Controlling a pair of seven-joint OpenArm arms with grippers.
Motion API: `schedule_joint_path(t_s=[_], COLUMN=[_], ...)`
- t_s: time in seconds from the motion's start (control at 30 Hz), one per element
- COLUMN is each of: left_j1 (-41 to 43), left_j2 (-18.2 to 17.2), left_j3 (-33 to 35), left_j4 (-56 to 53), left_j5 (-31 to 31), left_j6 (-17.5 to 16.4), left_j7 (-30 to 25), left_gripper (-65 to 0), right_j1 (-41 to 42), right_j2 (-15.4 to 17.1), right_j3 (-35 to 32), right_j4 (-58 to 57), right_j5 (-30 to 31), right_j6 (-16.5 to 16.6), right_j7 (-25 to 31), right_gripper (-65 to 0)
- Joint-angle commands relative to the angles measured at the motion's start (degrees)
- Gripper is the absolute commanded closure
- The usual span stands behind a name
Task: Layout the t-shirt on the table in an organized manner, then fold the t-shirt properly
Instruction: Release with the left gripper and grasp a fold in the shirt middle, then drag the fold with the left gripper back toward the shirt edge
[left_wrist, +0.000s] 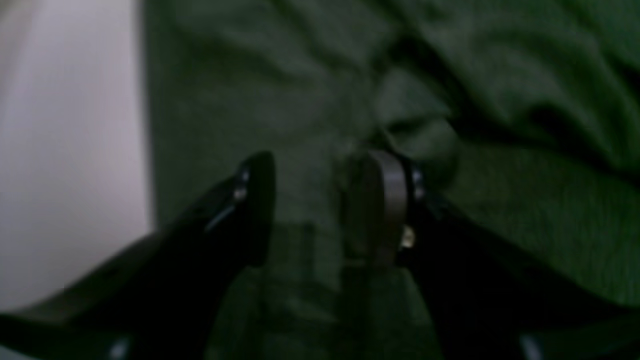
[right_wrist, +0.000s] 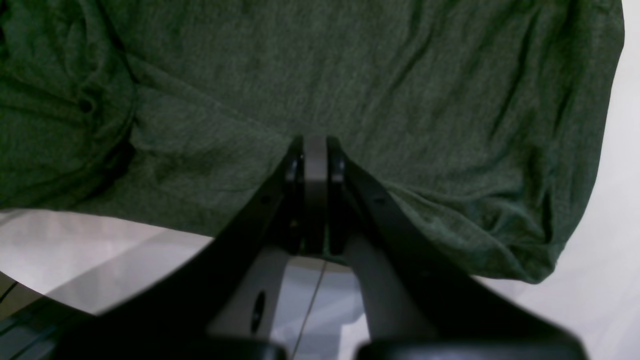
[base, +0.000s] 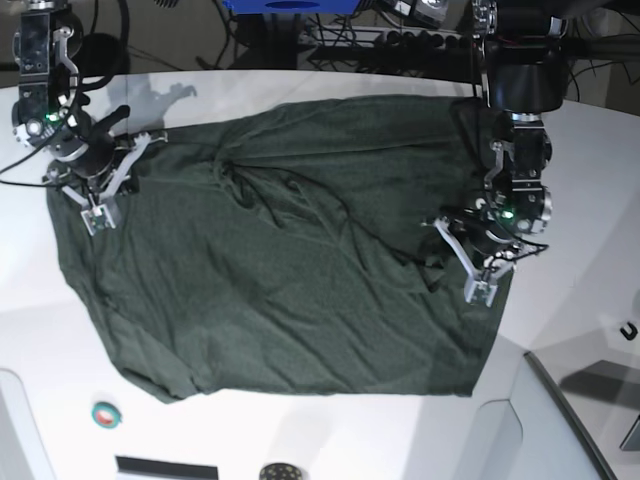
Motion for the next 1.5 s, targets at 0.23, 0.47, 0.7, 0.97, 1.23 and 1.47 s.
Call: schedule_joint_path(t_s=[0.23, 0.47, 0.7, 0.97, 1.23, 1.47], left_j1=[-4.78, -4.78, -4.43, -1.88, -1.61, -3.37], left_j2=[0.44, 1.59, -0.70, -3.87, -3.69, -3.34], left_j3=[0.21, 0.21, 0.21, 0.30, 0.21, 0.21], left_j4=[-3.89, -3.89, -0.81, 4.99, 7.63, 2.79], left_j5=[0.12, 0.12, 0.83, 0.56, -11.22, -11.57], left_j6=[0.03, -0.06, -0.06, -0.06, -0.06, -0.06], left_j7=[-3.92, -4.10, -3.66, -3.04, 1.27, 0.91], left_gripper=[-26.8, 0.0, 0.0, 0.0, -35.9, -44.3], right_j1=[0.33, 0.33, 0.42, 1.04, 1.21, 1.21], right_j2=[0.45, 0.71, 0.80, 0.80, 0.53, 0.71], right_j3=[0.15, 0.15, 0.15, 0.15, 0.06, 0.06], right_j4=[0.92, 0.92, 0.92, 0.92, 0.84, 0.84], right_j5=[0.36, 0.36, 0.36, 0.36, 0.36, 0.36], right_j6=[0.02, 0.02, 0.02, 0.02, 0.02, 0.02], right_j7=[1.17, 1.17, 1.17, 1.17, 1.17, 1.17], right_gripper=[-0.3, -0.3, -0.2, -0.2, -0.2, -0.2])
